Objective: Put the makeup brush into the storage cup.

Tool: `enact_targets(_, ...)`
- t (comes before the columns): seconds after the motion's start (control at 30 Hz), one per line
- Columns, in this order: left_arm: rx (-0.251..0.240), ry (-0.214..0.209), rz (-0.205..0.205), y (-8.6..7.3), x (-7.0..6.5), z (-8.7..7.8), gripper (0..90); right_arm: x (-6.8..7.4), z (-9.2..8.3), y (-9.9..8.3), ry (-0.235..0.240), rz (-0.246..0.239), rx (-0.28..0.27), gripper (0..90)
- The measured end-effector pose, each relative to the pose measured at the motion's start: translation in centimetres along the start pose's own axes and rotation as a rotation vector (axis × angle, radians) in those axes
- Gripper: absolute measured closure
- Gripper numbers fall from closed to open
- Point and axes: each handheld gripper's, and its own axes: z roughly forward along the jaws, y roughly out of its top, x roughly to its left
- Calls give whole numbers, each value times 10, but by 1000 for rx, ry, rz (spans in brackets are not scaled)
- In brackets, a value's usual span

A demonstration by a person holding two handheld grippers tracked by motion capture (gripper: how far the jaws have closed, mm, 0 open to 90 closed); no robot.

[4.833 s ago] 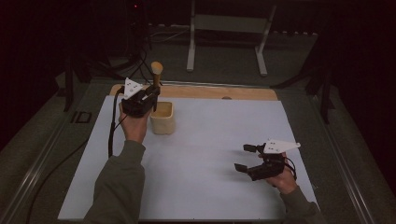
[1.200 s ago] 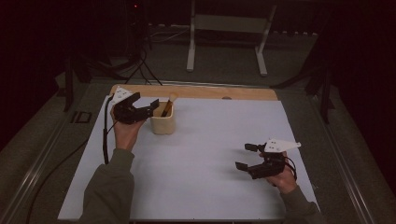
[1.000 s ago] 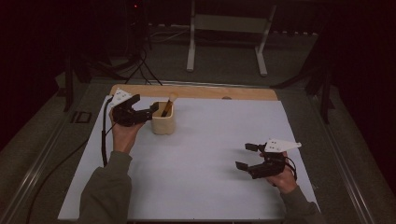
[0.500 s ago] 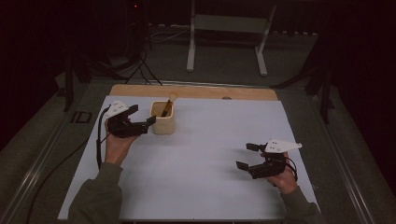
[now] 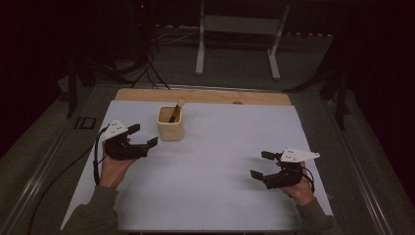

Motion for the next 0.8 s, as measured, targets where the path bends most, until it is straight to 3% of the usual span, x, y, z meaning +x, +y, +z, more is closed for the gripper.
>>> enact_targets(0.57,51,-24,22,-34,-14,-27,117,-1,-9,-10,-30,21,1,118)
enact_targets(0.8,64,-1,11,-50,-12,-40,116,0,-12,-16,-45,26,5,116)
